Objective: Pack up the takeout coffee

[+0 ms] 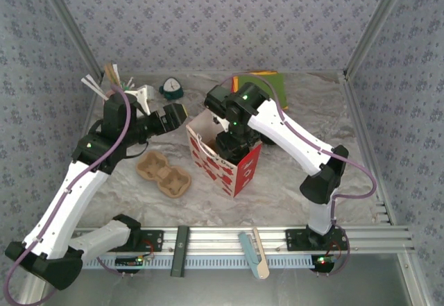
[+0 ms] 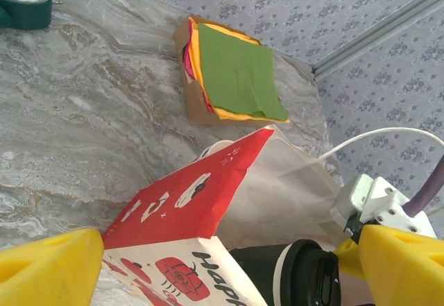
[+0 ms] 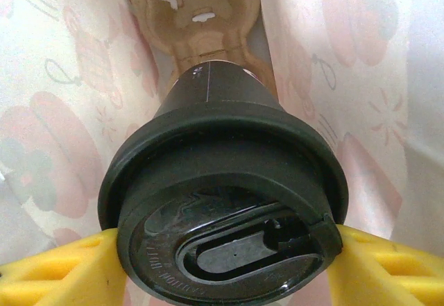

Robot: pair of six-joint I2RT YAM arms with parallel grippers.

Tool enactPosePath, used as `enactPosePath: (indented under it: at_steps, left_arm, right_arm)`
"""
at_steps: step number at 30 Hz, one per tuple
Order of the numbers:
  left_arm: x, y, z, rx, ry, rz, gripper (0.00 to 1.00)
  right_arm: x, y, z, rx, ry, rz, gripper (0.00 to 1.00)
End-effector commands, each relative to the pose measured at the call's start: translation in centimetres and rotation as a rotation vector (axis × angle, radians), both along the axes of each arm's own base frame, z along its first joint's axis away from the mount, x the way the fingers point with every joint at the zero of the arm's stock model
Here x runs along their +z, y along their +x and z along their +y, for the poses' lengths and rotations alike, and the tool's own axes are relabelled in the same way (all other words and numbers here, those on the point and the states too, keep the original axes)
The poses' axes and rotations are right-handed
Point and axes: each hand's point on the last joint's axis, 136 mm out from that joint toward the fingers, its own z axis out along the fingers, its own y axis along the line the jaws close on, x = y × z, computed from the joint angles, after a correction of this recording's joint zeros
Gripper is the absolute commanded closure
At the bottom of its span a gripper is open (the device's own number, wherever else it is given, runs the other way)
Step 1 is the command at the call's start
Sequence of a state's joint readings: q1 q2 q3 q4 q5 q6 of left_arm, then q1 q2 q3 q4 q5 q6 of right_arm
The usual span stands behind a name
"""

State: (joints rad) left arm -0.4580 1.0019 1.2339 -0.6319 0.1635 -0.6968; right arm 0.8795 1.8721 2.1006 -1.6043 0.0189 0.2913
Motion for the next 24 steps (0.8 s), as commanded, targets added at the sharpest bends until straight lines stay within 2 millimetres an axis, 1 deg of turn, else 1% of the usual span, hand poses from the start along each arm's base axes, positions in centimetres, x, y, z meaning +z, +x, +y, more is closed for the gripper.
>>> enactPosePath:
  at_steps: [1, 15, 24]
  left_arm:
    - [0.9, -0.2, 0.4, 0.008, -0.015, -0.033, 0.05]
    - [0.4, -0.2, 0.3, 0.007, -0.029, -0.024, 0.05]
    - [0.1, -0.3, 0.3, 0.009, -0.030, -0.015, 0.05]
  right_arm:
    - [-0.9, -0.8, -0.8, -0.007, -0.047, 0.061, 0.30]
    - [-1.7, -1.2, -1.2, -0.014, -0.081, 0.082, 0.30]
    - [-2.2, -1.1, -0.8, -0.003, -0.092, 0.088, 0.30]
